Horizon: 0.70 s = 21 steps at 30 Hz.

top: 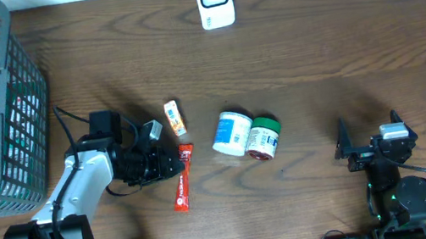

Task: Scan the item barcode
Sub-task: 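Lower the Nescafe stick onto the table below the tissue pack, release, then raise the left gripper and move it back into the grey basket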

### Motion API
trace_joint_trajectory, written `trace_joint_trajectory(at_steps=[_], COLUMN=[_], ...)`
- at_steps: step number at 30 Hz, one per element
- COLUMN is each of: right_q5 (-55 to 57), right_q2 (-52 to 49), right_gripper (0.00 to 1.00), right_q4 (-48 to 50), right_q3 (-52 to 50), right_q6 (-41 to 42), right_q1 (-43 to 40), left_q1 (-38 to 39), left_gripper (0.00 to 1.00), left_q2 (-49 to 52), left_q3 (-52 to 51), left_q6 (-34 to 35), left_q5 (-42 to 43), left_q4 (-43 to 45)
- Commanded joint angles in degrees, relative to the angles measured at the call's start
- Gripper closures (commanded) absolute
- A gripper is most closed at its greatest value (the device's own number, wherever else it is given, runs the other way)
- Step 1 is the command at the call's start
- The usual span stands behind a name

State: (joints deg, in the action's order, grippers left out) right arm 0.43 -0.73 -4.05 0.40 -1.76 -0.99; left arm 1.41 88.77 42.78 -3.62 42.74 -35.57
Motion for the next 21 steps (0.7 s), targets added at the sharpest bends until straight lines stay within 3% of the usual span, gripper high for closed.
trace_joint_trajectory(at_steps=[1,5,9,14,16,21], right_q5=[0.13,0.13,0.13,0.13,0.11,0.13], right_q2=[-0.02,-0.02,-0.02,-0.02,-0.02,-0.02], right_gripper=[0.01,0.01,0.01,0.01,0.01,0.01], right_q4=[-0.22,-0.24,-0.22,-0.22,-0.22,-0.22], right_q3=[-0.09,-0.09,-0.09,-0.09,-0.09,-0.09], right_q6=[-0.22,-0.22,-0.22,-0.22,-0.22,-0.22], right_q1=[0.76,0.76,0.76,0.76,0.76,0.76], left_q1=[0.28,0.28,0.28,0.28,0.28,0.28], left_gripper=[0.49,0.42,0.42,0.59,0.62,0.74], left_q2=[0.35,0.26,0.13,-2.21,-3.58,-6.62], left_q3=[-0.24,0.44,2.91,5.2,6.05,11.17], left_q6=[-0.15,-0.15,-0.15,-0.13,0.17,2.69], left_q5=[-0.31,-0.09,-0.11,-0.13,-0.15,-5.97], left_q4=[-0.09,-0.81,-4.0,-4.92,-5.07,-10.6])
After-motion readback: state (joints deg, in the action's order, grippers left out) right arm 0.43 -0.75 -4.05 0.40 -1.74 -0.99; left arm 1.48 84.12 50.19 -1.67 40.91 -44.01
